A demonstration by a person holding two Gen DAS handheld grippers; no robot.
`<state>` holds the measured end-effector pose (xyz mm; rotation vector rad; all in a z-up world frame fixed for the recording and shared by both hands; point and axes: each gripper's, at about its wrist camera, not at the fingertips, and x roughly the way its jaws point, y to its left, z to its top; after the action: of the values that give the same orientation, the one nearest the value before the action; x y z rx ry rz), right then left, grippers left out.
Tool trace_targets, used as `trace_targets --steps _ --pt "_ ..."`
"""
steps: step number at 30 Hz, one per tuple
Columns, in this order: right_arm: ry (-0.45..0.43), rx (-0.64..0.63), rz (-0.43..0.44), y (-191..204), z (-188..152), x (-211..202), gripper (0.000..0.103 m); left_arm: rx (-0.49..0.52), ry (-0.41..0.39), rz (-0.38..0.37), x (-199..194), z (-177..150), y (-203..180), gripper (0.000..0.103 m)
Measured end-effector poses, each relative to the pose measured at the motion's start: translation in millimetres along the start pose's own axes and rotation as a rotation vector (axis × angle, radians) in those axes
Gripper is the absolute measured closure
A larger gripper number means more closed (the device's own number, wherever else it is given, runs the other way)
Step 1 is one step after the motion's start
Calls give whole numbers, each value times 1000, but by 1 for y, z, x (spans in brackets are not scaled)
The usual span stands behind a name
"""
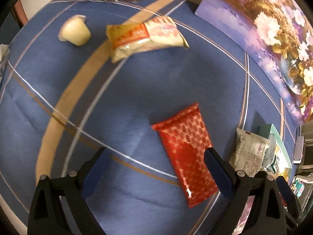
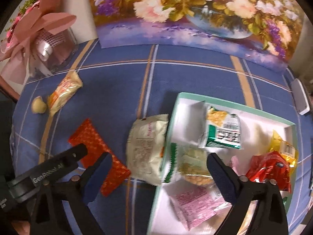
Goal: Organize snacks
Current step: 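Move left tool to the red patterned packet while right tool moves to white bag, then lower left tool around the red patterned packet while right tool lowers around the white bag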
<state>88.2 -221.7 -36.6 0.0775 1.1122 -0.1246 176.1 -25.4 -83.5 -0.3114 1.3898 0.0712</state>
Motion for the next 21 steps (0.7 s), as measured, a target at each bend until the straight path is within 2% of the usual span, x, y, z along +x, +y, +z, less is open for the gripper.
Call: trace_targets --steps 7,14,17,21 --pt "-31 41 -35 -20 -2 3 6 30 -15 9 9 6 -30 6" --pt "-41 80 -31 -32 1 1 6 82 -44 104 24 7 -67 6" --pt "-33 90 -25 -36 1 2 6 152 -52 168 32 3 -83 3" --pt "-30 96 -22 -39 0 2 6 186 -58 158 36 0 -93 0"
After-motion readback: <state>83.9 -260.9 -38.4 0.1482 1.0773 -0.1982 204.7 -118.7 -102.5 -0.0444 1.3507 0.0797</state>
